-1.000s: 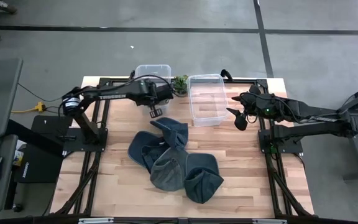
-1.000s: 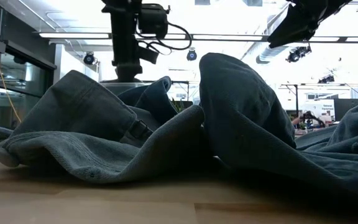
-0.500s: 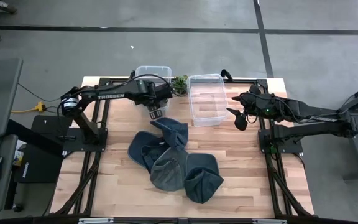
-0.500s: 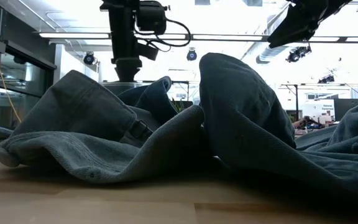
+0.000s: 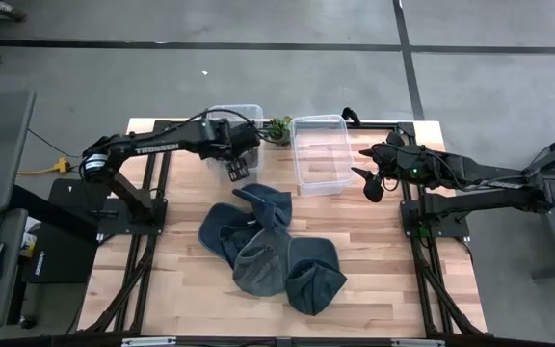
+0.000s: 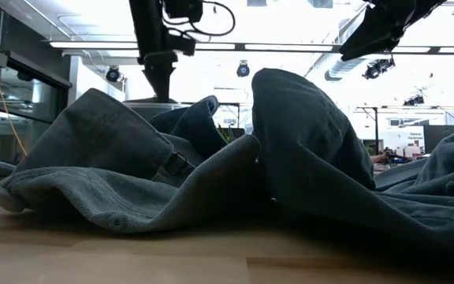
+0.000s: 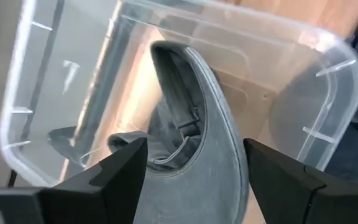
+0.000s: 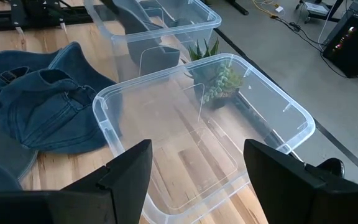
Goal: Pick & Place hat
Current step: Put the top gray cap into the left transparent bin, then put the gray cap into the left transparent bin
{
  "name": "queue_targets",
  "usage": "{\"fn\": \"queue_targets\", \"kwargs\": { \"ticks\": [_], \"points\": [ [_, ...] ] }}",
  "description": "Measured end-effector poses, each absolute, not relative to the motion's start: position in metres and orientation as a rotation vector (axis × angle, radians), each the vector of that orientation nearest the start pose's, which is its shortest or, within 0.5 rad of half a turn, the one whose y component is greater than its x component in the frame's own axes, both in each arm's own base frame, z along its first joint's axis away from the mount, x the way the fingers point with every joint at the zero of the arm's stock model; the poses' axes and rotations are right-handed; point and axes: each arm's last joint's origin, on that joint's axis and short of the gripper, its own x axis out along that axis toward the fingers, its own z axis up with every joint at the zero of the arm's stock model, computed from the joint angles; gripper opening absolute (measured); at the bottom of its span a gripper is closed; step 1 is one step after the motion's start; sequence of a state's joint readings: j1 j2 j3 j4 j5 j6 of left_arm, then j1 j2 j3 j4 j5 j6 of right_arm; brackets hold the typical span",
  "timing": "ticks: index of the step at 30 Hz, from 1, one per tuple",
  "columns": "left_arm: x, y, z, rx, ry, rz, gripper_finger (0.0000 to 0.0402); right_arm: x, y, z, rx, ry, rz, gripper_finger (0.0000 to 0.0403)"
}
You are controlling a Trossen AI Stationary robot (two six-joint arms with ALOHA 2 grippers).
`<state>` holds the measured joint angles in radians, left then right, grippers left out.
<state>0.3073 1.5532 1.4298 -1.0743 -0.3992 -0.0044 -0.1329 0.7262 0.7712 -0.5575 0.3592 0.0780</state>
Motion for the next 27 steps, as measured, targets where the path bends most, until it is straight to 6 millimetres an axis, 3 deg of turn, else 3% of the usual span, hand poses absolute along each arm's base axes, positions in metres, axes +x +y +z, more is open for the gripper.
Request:
{"fn": "queue_targets", "kwargs": {
  "ticks": [7,18,27],
  "points": [
    [0.281,0.101,0.347,0.031,1.147,0.638,0.0260,0.145,-0.029,0.303,0.019,0.496,-0.494,0.0249],
    [0.277,0.095,0.374,-0.128,1.083,0.610,0.0260,0.144,-0.029,0.301,0.023,0.527,-0.469,0.0249],
    [0.284,0.052,0.382,-0.138,1.030,0.452,0.0260,0.143,-0.028,0.299,0.020,0.547,-0.469,0.0249]
  ]
}}
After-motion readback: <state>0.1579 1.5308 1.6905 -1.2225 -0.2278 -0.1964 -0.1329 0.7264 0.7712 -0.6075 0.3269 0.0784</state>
